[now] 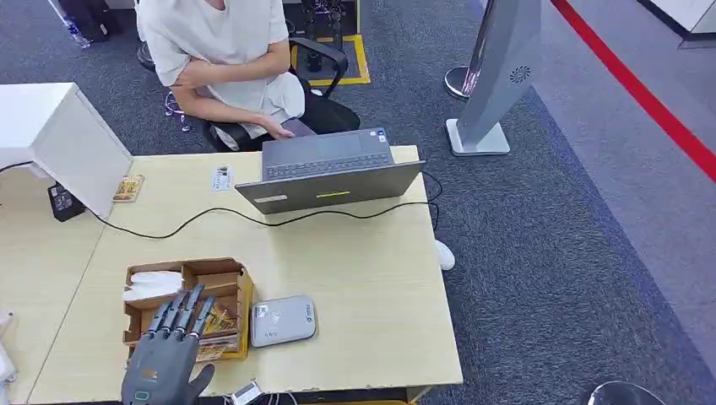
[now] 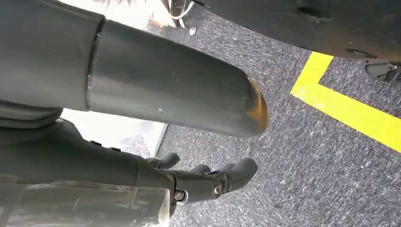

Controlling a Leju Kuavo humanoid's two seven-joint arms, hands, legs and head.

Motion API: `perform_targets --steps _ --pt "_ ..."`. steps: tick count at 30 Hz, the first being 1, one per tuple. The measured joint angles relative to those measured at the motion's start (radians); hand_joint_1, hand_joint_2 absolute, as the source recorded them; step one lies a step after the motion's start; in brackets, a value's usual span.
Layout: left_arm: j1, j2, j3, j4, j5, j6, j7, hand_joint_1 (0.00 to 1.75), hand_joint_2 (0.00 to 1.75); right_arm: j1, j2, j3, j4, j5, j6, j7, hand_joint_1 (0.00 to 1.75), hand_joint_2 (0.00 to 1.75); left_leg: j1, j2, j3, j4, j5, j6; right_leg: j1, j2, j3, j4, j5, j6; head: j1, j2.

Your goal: Pass the card to the sensor for recognition and then transmit it.

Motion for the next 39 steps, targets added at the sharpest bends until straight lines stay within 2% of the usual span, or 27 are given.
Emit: perform_targets --steps 3,6,24,29,33,36,39 --pt "0.0 0.0 0.003 0.0 0.01 -0.015 0.0 1.75 1.75 0.0 0.0 0.0 0.0 0.001 0.0 0.0 0.0 0.0 0.0 0.0 0.0 0.0 0.0 0.0 0.0 0.0 0.0 0.0 0.0 0.0 0.0 0.0" --pt "0.001 0.007 0.008 0.004 0.054 -0.058 -0.002 1.75 1.75 0.0 0.0 0.0 0.0 0.004 0.0 0.0 0.0 0.0 0.0 0.0 0.0 0.0 0.0 0.0 0.0 0.0 0.0 0.0 0.0 0.0 0.0 0.0" --pt "-0.011 0.021 0.039 0.044 0.124 -0.074 -0.03 1.75 1.75 0.0 0.0 0.0 0.0 0.015 -0.001 0.0 0.0 0.0 0.0 0.0 0.0 0.0 0.0 0.0 0.0 0.0 0.0 0.0 0.0 0.0 0.0 0.0" --pt "-0.011 0.021 0.047 0.047 0.131 -0.071 -0.034 1.75 1.75 0.0 0.0 0.0 0.0 0.015 -0.001 0.0 0.0 0.0 0.0 0.0 0.0 0.0 0.0 0.0 0.0 0.0 0.0 0.0 0.0 0.0 0.0 0.0" --pt "-0.011 0.016 0.048 0.047 0.116 -0.038 -0.037 1.75 1.75 0.0 0.0 -0.001 0.0 0.015 -0.001 0.0 0.0 0.0 0.0 0.0 0.0 0.0 0.0 0.0 0.0 0.0 0.0 0.0 0.0 0.0 0.0 0.0" --pt "-0.011 0.013 0.05 0.047 0.099 -0.036 -0.034 1.75 1.75 0.0 0.0 -0.002 0.0 0.015 -0.001 0.0 0.0 0.0 0.0 0.0 0.0 0.0 0.0 0.0 0.0 0.0 0.0 0.0 0.0 0.0 0.0 0.0" --pt "-0.01 0.011 0.054 0.033 0.049 -0.004 -0.038 1.75 1.75 0.0 0.0 -0.006 0.0 0.015 -0.002 -0.001 0.0 0.0 0.0 0.0 0.0 0.0 0.0 0.0 0.0 0.0 0.0 0.0 0.0 0.0 0.0 0.0"
